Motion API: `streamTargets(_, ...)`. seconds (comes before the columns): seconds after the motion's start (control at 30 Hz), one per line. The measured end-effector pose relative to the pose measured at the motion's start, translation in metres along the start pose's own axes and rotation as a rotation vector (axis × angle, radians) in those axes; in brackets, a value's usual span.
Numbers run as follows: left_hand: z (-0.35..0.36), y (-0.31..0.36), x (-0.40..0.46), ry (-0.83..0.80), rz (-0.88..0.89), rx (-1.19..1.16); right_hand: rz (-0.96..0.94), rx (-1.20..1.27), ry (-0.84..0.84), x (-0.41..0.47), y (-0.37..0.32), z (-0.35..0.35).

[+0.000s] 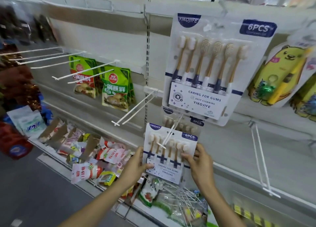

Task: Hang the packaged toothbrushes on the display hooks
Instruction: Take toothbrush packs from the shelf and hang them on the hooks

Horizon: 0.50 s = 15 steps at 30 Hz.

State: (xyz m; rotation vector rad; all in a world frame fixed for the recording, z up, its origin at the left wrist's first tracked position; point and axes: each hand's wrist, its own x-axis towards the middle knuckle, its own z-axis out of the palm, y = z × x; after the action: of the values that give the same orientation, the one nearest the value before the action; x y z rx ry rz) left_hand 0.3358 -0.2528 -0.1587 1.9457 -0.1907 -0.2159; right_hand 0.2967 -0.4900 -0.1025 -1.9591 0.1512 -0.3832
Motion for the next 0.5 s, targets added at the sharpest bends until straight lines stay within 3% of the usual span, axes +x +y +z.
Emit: streamTargets(0.5, 0.005, 0.003, 0.1, -0.078, 0.066, 0.217, 0.078, -0.39, 0.173, 0.056, 0.001, 0.008)
